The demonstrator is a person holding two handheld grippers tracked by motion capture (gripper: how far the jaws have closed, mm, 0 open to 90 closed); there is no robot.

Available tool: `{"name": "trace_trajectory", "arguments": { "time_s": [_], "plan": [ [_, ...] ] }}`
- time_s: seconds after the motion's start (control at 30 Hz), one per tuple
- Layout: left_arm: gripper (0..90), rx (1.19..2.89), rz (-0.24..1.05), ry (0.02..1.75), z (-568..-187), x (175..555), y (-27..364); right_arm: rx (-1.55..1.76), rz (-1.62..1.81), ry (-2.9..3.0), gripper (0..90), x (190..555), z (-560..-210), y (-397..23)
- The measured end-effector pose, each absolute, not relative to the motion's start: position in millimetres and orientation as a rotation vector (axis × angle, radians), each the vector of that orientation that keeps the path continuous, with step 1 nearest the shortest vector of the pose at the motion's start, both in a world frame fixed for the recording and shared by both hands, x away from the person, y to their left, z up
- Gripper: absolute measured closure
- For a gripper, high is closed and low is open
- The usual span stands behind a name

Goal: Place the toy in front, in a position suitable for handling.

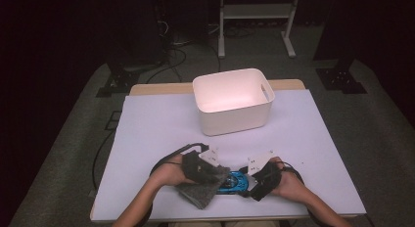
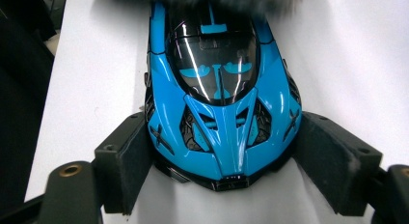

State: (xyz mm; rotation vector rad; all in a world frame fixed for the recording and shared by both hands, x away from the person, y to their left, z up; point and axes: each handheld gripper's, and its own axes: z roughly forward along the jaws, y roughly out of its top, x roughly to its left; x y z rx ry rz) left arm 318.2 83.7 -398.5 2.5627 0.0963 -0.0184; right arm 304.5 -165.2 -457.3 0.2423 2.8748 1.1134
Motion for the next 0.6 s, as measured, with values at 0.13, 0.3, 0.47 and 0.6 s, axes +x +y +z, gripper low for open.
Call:
{"name": "trace_trajectory", "arguments": {
  "time_s": [0.13,0.3,0.47,0.6],
  "plan": [
    [77.5,2.556,-0.043,0.111,-403,320,86,0.25,1.062,2.9,20.9,305,-454,-161],
    [77.5,2.546,-0.051,0.113,-405,320,85,0.31,1.127,2.946,17.9,310,-445,-165],
    [77.5,2.548,-0.045,0.109,-405,320,83,0.363,1.161,2.981,16.9,320,-435,-160],
    [77.4,2.568,-0.03,0.094,-402,319,82,0.376,1.201,3.029,20.7,331,-436,-150]
  ]
}}
